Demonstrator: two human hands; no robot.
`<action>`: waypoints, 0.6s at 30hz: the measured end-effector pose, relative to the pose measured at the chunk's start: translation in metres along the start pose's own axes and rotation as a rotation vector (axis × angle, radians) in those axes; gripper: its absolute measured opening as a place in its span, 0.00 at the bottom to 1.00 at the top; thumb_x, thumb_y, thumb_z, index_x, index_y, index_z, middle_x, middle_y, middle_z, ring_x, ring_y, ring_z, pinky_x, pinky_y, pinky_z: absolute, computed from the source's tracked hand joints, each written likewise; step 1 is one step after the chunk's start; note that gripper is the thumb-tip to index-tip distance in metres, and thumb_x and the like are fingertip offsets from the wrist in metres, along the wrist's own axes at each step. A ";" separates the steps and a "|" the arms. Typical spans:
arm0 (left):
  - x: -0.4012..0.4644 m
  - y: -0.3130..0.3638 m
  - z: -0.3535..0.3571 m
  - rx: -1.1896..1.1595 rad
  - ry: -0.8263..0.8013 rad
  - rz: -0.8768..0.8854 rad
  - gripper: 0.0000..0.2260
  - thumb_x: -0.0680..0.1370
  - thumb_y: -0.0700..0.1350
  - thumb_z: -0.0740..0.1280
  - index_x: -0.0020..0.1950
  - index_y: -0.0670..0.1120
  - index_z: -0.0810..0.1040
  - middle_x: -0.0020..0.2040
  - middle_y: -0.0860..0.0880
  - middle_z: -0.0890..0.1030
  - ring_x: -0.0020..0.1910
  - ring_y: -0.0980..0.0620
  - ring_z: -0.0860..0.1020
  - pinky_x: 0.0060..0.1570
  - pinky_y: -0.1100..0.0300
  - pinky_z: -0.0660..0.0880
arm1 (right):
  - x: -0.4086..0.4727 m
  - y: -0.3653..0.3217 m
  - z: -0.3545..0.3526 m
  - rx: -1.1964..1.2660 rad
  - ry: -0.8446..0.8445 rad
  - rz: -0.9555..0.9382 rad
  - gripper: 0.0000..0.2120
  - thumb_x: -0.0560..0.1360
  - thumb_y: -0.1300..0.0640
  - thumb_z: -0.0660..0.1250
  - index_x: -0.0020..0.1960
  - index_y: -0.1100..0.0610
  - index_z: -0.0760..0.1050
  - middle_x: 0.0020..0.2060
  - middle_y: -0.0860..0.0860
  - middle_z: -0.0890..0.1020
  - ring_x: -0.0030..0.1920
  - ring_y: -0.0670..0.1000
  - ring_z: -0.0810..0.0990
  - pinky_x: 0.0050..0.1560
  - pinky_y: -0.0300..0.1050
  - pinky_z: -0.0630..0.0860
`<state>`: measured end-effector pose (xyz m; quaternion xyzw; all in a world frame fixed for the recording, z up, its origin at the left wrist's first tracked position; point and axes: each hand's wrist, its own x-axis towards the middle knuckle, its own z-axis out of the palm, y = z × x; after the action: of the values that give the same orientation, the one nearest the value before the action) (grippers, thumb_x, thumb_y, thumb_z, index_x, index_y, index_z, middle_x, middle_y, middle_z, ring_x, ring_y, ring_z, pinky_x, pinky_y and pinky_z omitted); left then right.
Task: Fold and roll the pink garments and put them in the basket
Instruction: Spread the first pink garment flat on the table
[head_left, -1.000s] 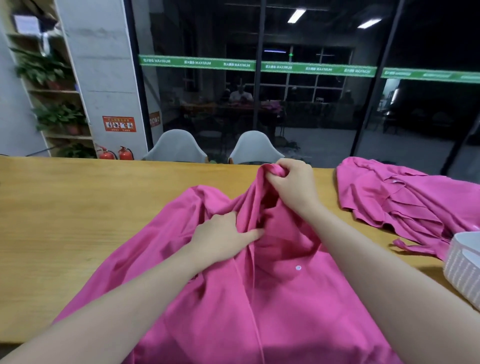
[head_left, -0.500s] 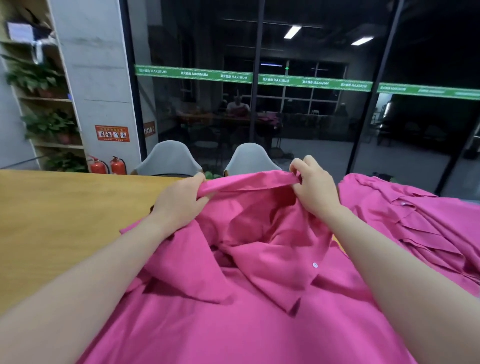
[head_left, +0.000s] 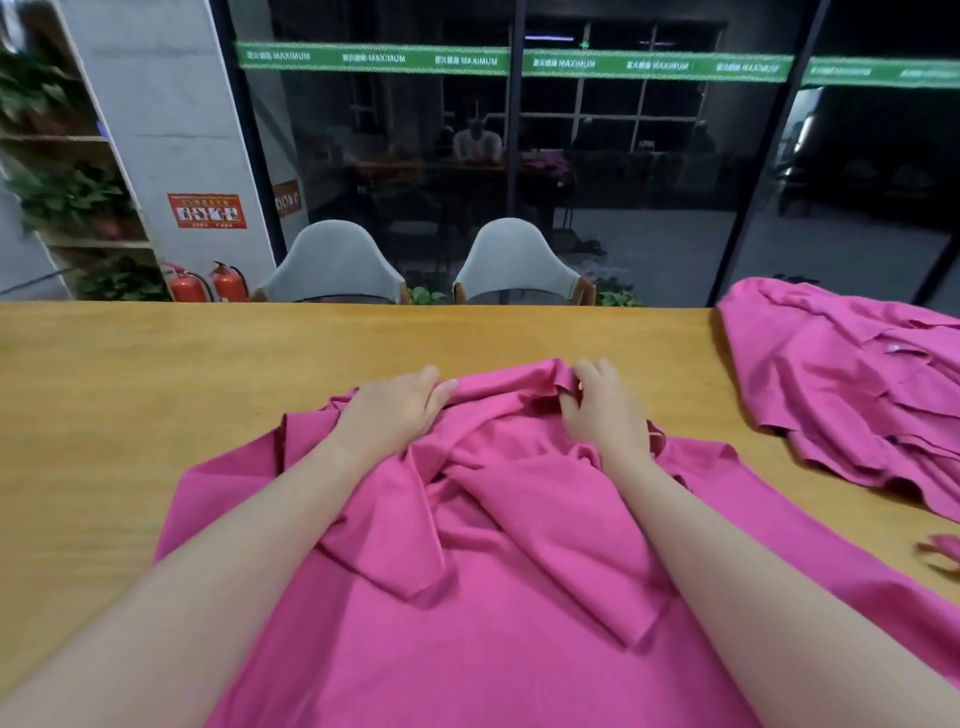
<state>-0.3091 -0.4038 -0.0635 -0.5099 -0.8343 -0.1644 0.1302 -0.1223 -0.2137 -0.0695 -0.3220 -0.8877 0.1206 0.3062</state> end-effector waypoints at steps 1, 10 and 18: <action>-0.003 0.002 0.000 0.003 -0.004 -0.002 0.21 0.82 0.64 0.46 0.47 0.49 0.67 0.43 0.44 0.81 0.43 0.38 0.80 0.42 0.47 0.75 | -0.003 0.000 -0.001 -0.016 -0.026 -0.010 0.05 0.81 0.55 0.62 0.53 0.57 0.73 0.46 0.51 0.69 0.43 0.58 0.73 0.41 0.49 0.63; -0.072 0.027 -0.019 0.018 0.016 0.035 0.17 0.84 0.63 0.51 0.47 0.50 0.65 0.46 0.43 0.82 0.47 0.37 0.80 0.43 0.48 0.73 | -0.053 0.004 -0.028 -0.004 -0.036 -0.059 0.07 0.81 0.56 0.64 0.53 0.59 0.74 0.46 0.54 0.72 0.46 0.62 0.75 0.41 0.51 0.68; -0.149 0.049 -0.042 0.131 0.090 -0.027 0.21 0.81 0.66 0.54 0.48 0.48 0.69 0.45 0.47 0.81 0.44 0.41 0.81 0.38 0.49 0.74 | -0.116 0.002 -0.057 0.075 -0.031 -0.072 0.05 0.78 0.58 0.67 0.45 0.56 0.73 0.39 0.50 0.69 0.44 0.61 0.75 0.40 0.49 0.59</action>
<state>-0.1966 -0.5203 -0.0754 -0.4811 -0.8433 -0.1341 0.1983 -0.0158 -0.2863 -0.0794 -0.2762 -0.8982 0.1478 0.3085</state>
